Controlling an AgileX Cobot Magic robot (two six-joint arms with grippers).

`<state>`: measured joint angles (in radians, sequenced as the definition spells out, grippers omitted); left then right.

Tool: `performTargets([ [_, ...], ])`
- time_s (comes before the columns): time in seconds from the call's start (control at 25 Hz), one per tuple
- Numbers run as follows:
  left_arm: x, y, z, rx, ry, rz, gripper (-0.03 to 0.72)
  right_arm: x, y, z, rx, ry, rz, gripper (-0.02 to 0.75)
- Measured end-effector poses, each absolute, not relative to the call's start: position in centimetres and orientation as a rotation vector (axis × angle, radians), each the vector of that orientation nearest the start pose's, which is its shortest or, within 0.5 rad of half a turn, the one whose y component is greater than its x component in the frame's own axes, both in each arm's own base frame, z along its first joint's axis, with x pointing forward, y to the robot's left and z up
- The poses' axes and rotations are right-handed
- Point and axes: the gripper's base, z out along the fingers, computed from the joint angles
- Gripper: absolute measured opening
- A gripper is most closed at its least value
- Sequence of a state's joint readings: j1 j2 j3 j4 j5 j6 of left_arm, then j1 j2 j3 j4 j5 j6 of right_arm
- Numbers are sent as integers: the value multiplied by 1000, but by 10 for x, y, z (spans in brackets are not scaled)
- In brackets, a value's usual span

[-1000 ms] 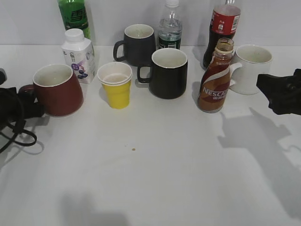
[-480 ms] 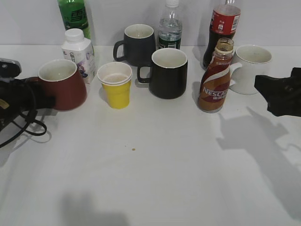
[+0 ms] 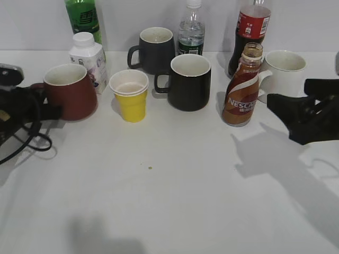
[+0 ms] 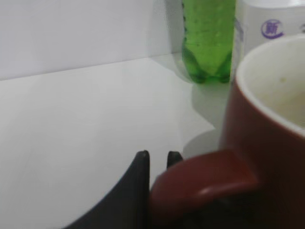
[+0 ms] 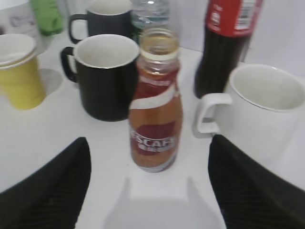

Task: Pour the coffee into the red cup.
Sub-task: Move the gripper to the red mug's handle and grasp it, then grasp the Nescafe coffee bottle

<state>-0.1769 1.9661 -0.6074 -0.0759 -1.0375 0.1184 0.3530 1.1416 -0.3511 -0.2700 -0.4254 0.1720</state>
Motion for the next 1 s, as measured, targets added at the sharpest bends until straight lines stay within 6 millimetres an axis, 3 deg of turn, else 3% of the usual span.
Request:
performTargets([
  [0.2,292,-46,126,197,1814,-4,73,203,89,211,-483,1811,336,573],
  [0.4,264,-46,154,202,1750,-20,71,220,98,189,-485,1819,384,573],
  [0.68,239,-68,182,282,1694,-106,71,251,108,164,-457,1853,384,573],
  [1.0,224,-93,190,412,1695,-196,71,282,118,147,-447,1877,370,573],
])
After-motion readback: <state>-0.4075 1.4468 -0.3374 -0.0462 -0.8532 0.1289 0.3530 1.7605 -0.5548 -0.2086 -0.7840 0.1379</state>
